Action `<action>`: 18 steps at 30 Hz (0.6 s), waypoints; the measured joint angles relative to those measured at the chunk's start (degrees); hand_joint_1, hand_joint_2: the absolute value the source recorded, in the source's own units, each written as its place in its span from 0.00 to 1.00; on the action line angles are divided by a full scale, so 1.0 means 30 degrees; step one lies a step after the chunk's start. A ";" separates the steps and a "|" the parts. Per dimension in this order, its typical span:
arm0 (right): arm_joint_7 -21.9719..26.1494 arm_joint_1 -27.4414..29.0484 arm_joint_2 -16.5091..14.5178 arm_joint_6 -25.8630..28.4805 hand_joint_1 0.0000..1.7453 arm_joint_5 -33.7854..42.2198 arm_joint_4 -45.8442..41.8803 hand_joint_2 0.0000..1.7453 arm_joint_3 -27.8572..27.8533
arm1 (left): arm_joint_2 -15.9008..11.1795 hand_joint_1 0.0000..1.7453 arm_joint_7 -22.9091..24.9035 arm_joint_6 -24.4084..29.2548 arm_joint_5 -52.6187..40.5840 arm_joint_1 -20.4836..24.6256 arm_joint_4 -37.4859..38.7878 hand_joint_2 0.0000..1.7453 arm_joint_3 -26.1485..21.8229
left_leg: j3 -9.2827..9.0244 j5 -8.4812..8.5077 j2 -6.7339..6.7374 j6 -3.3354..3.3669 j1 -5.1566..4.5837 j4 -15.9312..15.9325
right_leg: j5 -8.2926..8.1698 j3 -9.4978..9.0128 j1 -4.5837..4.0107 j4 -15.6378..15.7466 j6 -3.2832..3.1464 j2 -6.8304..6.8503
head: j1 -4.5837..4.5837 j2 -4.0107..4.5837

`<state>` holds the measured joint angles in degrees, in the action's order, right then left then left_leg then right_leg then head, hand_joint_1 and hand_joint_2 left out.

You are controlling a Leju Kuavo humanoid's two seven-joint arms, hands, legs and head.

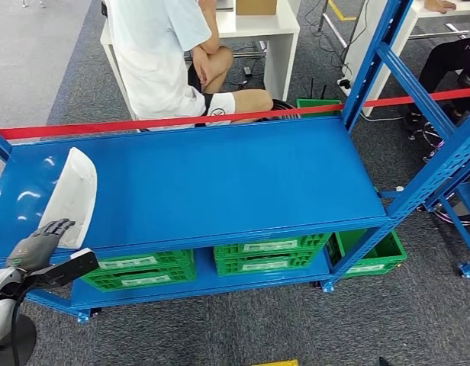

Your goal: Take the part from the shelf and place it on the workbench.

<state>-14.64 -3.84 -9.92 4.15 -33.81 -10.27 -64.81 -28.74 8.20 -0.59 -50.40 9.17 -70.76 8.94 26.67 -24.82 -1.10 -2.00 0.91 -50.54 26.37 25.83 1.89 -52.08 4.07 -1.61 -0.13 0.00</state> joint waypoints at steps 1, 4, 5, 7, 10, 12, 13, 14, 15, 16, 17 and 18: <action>0.0000 -0.0001 0.0000 0.0002 0.00 0.0000 0.0000 0.00 0.0000 | 0.0000 0.00 -0.0002 0.0000 0.0000 -0.0007 0.0000 1.00 0.0000 | 0.0000 0.0000 0.0000 0.0000 0.0000 0.0000 | 0.0000 0.0000 0.0000 0.0000 0.0000 0.0000 | -0.0002 0.0000; 0.0000 -0.0001 0.0000 0.0002 0.00 0.0000 0.0000 0.00 0.0000 | 0.0000 0.00 -0.0002 0.0000 0.0000 -0.0019 -0.0002 1.00 0.0000 | 0.0000 0.0000 0.0000 0.0000 0.0000 0.0000 | 0.0000 0.0001 0.0000 0.0000 0.0000 0.0000 | -0.0002 0.0000; 0.0000 -0.0002 0.0000 0.0002 0.00 0.0000 0.0000 0.00 0.0000 | 0.0000 0.00 -0.0002 0.0000 0.0000 -0.0021 -0.0003 1.00 0.0000 | 0.0001 0.0000 0.0000 0.0000 0.0000 0.0000 | 0.0000 0.0001 0.0000 0.0000 0.0000 0.0000 | 0.0000 0.0000; 0.0000 -0.0003 0.0000 0.0002 0.00 0.0002 0.0000 0.00 0.0000 | 0.0000 0.00 -0.0002 0.0000 0.0000 -0.0022 0.0000 1.00 0.0000 | 0.0001 0.0000 0.0000 0.0000 0.0000 0.0000 | 0.0000 0.0003 0.0000 0.0000 0.0000 0.0000 | 0.0000 0.0000; 0.0000 -0.0008 0.0000 0.0000 0.00 0.0007 -0.0002 0.00 -0.0005 | 0.0002 0.00 -0.0007 -0.0005 0.0000 -0.0014 0.0002 1.00 0.0002 | 0.0001 0.0000 0.0000 0.0000 0.0000 0.0000 | 0.0000 0.0006 0.0000 0.0000 0.0000 0.0000 | 0.0000 0.0000; 0.0000 -0.0011 0.0000 0.0002 0.00 0.0007 -0.0006 0.00 -0.0007 | 0.0005 0.00 -0.0034 -0.0004 0.0000 -0.0005 0.0002 1.00 0.0007 | 0.0001 0.0000 0.0000 0.0000 0.0000 0.0000 | 0.0000 0.0005 0.0000 0.0000 0.0000 -0.0001 | -0.0002 0.0000; 0.0000 -0.0012 0.0000 0.0002 0.00 0.0007 -0.0007 0.00 -0.0007 | 0.0007 0.00 -0.0058 -0.0002 0.0000 -0.0002 0.0002 1.00 0.0011 | 0.0000 0.0000 0.0000 0.0000 0.0000 0.0000 | 0.0000 0.0005 0.0000 0.0000 0.0000 -0.0001 | -0.0002 0.0000; 0.0000 -0.0012 0.0000 0.0002 0.00 0.0007 -0.0007 0.00 -0.0007 | 0.0007 0.00 -0.0082 0.0000 0.0000 -0.0001 0.0002 1.00 0.0015 | 0.0000 0.0000 0.0000 0.0000 0.0000 0.0000 | 0.0000 0.0005 0.0000 0.0000 0.0000 -0.0001 | -0.0003 0.0000; 0.0000 -0.0012 0.0000 0.0002 0.00 0.0007 -0.0007 0.00 -0.0007 | 0.0007 0.00 -0.0104 0.0002 0.0000 0.0001 0.0002 1.00 0.0018 | 0.0000 0.0000 0.0000 0.0000 0.0000 0.0000 | 0.0000 0.0006 0.0000 0.0000 0.0000 -0.0001 | -0.0002 0.0000; 0.0000 -0.0012 0.0000 0.0004 0.00 0.0007 -0.0007 0.00 -0.0007 | 0.0007 0.00 -0.0129 0.0004 0.0000 0.0004 0.0002 1.00 0.0022 | 0.0000 0.0000 0.0000 0.0000 0.0000 0.0000 | 0.0000 0.0006 0.0000 0.0000 0.0000 -0.0001 | -0.0003 0.0000; 0.0000 -0.0013 0.0000 0.0005 0.00 0.0007 -0.0007 0.00 -0.0007 | 0.0007 0.00 -0.0147 0.0005 0.0000 0.0008 0.0002 1.00 0.0026 | 0.0000 0.0000 0.0000 0.0000 0.0000 0.0000 | 0.0000 0.0006 0.0000 0.0000 0.0000 -0.0001 | -0.0003 0.0000; 0.0000 -0.0013 0.0000 0.0005 0.00 0.0007 -0.0007 0.00 -0.0007 | 0.0007 0.00 -0.0160 0.0007 0.0000 0.0014 0.0002 1.00 0.0029 | -0.0001 0.0000 0.0000 0.0000 0.0000 0.0000 | 0.0000 0.0005 0.0000 0.0000 0.0000 -0.0001 | -0.0004 0.0000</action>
<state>-14.64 -3.88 -9.92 4.16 -33.79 -10.29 -64.83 -28.72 7.72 -0.57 -50.40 9.21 -70.75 9.03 26.66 -24.82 -1.10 -2.00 0.91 -50.54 26.37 25.85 1.89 -52.08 4.07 -1.61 -0.14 0.00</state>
